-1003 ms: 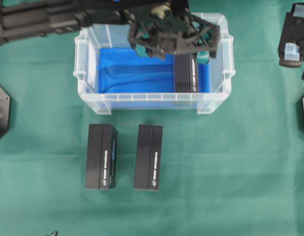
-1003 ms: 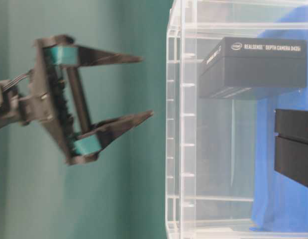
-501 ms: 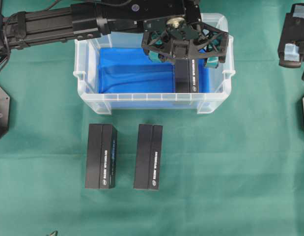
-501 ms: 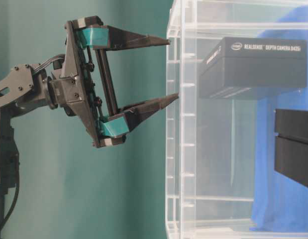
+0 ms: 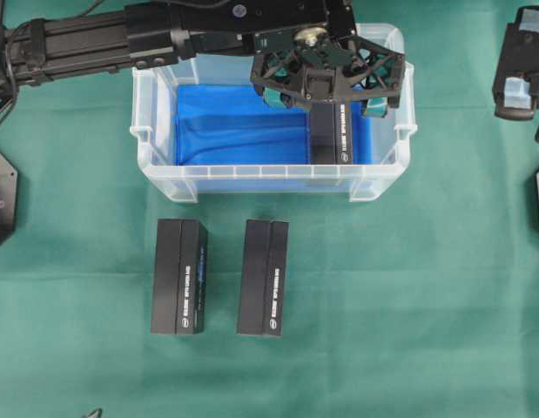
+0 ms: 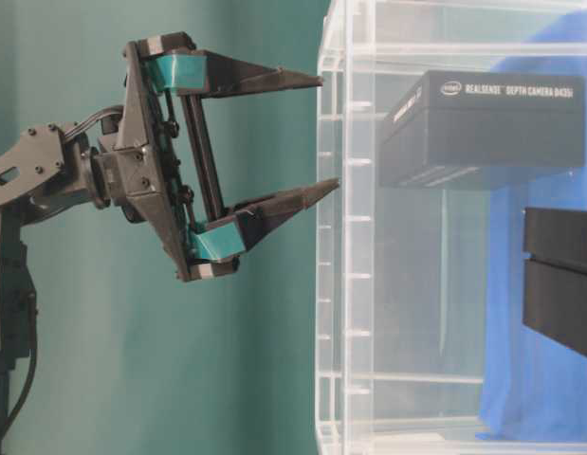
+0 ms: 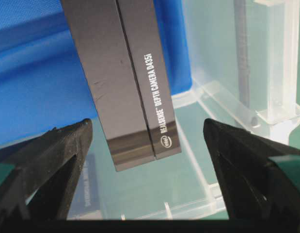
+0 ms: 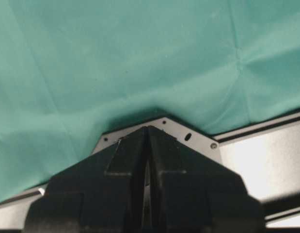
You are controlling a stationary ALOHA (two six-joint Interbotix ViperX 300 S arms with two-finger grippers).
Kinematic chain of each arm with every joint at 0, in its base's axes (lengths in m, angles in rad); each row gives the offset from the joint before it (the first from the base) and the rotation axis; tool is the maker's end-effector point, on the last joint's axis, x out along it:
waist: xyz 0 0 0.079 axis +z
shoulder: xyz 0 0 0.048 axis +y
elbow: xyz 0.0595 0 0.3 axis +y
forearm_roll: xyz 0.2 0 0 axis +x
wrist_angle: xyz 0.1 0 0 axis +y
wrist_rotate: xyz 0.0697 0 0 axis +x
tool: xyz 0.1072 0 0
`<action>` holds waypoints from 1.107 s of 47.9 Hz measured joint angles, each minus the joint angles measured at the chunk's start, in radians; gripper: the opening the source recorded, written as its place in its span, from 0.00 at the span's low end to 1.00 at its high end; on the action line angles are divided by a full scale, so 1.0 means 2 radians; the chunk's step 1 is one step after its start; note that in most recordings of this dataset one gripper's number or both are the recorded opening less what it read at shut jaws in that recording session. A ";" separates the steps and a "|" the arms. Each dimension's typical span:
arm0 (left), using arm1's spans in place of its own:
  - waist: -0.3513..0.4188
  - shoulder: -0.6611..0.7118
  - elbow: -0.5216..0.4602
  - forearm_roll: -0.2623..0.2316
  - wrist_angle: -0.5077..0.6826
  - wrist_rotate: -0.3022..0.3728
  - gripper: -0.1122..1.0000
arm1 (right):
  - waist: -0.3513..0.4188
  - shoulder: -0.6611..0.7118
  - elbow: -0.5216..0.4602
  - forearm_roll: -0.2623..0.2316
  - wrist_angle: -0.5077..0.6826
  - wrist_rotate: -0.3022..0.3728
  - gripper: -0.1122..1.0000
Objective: Take the box out of the case with the left arm.
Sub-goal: 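Swing the open left gripper over the right black box in the case, then lower the left gripper and close it on the right box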
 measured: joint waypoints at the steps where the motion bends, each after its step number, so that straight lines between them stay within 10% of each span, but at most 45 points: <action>1: -0.001 0.000 0.000 0.000 0.000 0.000 0.98 | 0.000 0.000 0.000 0.000 0.000 0.000 0.11; 53: 0.000 0.000 0.028 0.005 -0.010 -0.012 0.98 | 0.000 0.000 0.000 0.000 0.000 0.000 0.11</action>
